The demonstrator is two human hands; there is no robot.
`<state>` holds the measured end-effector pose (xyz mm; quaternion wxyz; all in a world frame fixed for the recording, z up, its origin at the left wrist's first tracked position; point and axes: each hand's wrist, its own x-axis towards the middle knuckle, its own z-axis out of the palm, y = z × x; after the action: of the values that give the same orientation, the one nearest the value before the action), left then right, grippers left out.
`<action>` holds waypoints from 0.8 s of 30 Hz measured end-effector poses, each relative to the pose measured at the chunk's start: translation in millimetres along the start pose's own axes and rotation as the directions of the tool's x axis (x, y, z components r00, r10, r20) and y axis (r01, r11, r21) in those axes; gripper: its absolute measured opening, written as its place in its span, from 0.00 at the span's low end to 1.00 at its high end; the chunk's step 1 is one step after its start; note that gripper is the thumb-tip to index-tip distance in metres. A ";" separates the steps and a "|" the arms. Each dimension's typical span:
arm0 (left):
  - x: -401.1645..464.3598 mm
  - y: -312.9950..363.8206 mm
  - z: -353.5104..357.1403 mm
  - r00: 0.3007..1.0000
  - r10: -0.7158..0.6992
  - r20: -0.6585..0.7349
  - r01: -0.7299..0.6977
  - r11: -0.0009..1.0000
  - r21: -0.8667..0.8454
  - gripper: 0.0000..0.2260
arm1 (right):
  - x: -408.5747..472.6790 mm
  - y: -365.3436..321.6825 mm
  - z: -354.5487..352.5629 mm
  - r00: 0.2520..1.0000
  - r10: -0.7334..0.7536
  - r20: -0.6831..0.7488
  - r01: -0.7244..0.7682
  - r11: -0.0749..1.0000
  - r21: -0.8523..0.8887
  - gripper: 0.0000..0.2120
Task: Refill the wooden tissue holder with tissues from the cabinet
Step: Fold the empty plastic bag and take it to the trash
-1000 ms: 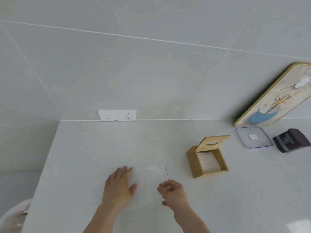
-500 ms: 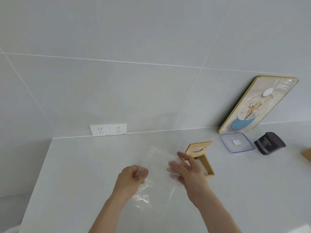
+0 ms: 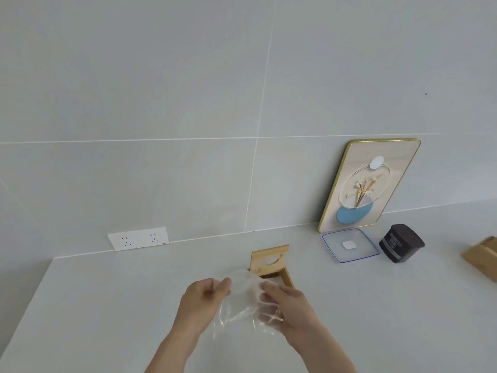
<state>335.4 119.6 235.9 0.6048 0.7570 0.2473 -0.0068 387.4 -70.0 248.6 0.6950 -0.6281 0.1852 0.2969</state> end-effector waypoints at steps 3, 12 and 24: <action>-8.0 9.9 14.1 0.960 0.227 -0.165 -0.207 0.970 0.128 0.09 | 0.9 -9.2 -21.7 0.999 0.017 0.039 -0.019 0.998 0.058 0.08; -14.7 58.0 46.7 0.927 0.350 -0.132 -0.349 0.937 0.032 0.09 | 2.6 -48.6 -50.2 0.931 -0.337 0.138 0.331 0.941 0.066 0.22; -24.8 54.9 82.1 0.987 0.052 -0.150 -0.091 0.961 -0.262 0.19 | 17.4 -49.9 -78.9 0.946 -0.299 0.123 0.306 0.951 -0.040 0.11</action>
<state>358.4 27.1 271.7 0.6823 0.6753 0.2608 0.1024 441.8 -146.1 264.4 0.7233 -0.6508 0.0377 0.2279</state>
